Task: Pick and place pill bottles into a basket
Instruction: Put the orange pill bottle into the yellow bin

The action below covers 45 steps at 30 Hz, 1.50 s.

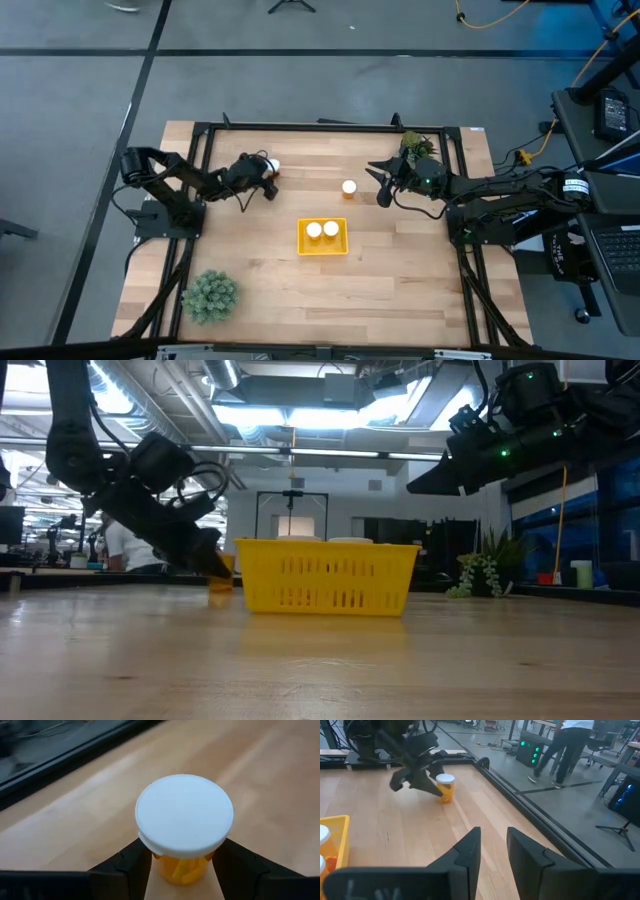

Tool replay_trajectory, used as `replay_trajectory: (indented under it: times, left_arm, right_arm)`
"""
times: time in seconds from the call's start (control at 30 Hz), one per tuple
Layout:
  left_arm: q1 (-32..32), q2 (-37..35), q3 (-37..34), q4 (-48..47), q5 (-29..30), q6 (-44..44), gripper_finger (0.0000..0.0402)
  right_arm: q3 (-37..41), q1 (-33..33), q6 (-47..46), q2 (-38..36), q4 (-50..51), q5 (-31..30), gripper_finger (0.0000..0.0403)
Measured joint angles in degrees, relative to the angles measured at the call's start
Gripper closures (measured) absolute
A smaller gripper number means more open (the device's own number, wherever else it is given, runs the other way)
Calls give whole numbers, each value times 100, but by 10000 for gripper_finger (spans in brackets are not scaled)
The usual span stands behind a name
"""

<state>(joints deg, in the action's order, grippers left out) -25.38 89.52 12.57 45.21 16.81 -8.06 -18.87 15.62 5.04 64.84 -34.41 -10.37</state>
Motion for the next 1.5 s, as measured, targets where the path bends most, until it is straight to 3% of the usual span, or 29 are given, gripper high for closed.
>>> replay_trajectory:
  times: [0.47,0.93,1.23,1.5]
  left_arm:
    - [139,-587,-4,91,-1046,332,219]
    - [192,-2000,1,-549,-2133,-15,216]
    - [858,-2228,226,-721,-2100,-15,214]
    - [1504,-2228,1206,-2241,-1568,305,213]
  right_arm:
    - [0,0,0,0,15,-1,304]
    - [0,0,-2,0,15,-2,304]
    - [0,1,-24,0,2,-4,304]
    - [0,0,-76,0,0,-4,304]
